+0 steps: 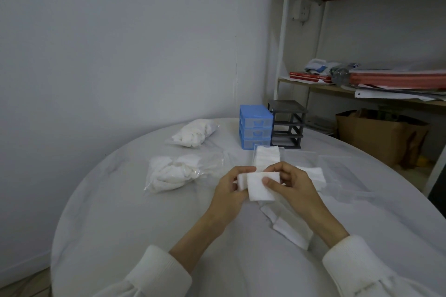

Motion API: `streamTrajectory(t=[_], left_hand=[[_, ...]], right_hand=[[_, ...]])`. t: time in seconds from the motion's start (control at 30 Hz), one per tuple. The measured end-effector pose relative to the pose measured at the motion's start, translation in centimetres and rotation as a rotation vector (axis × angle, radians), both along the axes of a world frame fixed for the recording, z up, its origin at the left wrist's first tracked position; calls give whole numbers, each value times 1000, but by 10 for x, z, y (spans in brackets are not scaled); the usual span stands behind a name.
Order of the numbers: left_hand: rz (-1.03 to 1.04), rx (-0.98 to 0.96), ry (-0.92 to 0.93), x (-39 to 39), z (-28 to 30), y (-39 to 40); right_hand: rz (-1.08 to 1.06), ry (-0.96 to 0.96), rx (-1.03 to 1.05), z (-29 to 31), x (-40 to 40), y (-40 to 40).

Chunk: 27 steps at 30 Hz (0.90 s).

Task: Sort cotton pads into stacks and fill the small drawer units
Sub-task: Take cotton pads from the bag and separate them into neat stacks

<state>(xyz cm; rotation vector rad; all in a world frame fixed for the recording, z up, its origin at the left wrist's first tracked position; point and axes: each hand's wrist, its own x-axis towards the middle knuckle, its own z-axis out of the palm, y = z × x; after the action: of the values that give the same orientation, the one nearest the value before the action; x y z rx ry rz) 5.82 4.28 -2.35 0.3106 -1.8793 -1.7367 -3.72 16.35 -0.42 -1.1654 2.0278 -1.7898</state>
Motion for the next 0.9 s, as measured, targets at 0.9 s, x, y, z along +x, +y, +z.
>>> streamTrajectory(t=[0.9], left_hand=[[-114, 30, 20, 6, 11, 11]], right_hand=[[-152, 134, -72, 1, 6, 2]])
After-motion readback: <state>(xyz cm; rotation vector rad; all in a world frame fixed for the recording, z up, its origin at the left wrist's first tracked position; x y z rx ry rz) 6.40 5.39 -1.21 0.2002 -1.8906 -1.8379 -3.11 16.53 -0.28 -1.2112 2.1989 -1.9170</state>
